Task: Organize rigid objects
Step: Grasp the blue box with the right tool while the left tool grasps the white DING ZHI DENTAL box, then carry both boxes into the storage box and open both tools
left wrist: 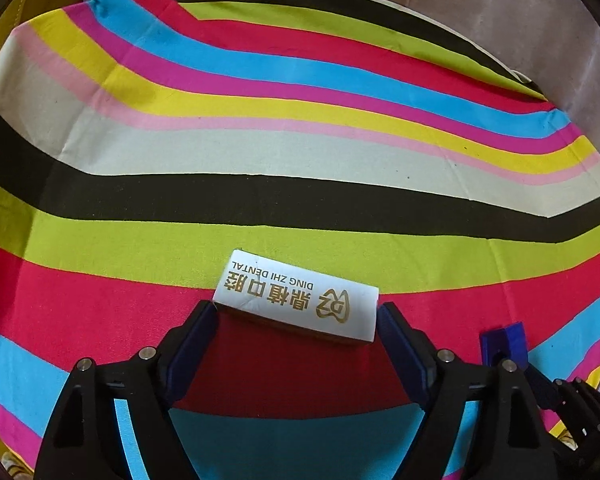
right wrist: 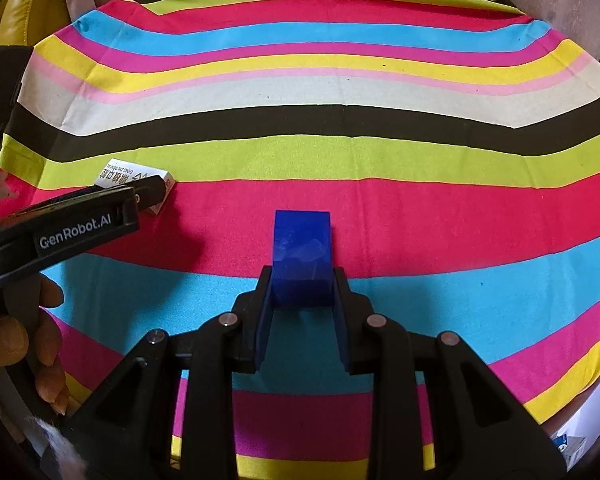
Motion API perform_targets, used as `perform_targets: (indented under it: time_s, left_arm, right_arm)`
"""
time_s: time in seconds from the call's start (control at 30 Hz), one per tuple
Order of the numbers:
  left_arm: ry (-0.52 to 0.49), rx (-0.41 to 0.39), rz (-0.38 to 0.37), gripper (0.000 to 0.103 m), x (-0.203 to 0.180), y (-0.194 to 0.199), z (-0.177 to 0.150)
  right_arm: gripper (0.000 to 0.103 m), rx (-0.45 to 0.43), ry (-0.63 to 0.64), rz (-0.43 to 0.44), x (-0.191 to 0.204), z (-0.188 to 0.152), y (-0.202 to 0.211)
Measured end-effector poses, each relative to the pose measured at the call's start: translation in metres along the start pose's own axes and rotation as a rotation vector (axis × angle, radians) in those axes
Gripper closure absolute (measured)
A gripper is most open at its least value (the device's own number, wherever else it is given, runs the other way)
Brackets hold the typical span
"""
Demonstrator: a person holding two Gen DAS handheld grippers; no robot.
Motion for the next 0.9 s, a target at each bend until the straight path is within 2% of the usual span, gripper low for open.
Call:
perform_targets:
  time_s: [0.23,0.43,0.77,0.9]
  left_arm:
    - [0.01,-0.001,-0.034,0.021,0.002,0.009,-0.007]
    - [0.014,-0.042,-0.056,0.021,0.004,0.039,-0.017]
    - [0.036,-0.062,-0.075,0.021,-0.004,0.071,-0.045]
    - [0.062,-0.067,-0.085,0.021,-0.003,0.085,-0.06]
  right_arm:
    - [0.072,-0.006,0.008,-0.01,0.001,0.0,-0.001]
    - [0.072,-0.008,0.006,-0.006,0.001,-0.002,0.0]
    - [0.072,0.009,-0.01,0.028,-0.002,-0.009,0.006]
    - [0.072,-0.018,0.009,0.028,0.002,-0.013,0.021]
Point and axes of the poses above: each gripper's, at about its wrist camera, not at the fingertips, and y roughly against the way its jaws point, x to its left, z to its top, the point moved 10 cm from there along -y, roughly the way its jaws point, and after that the axes turned 6 degrees about -z, right-handed, at the moved point
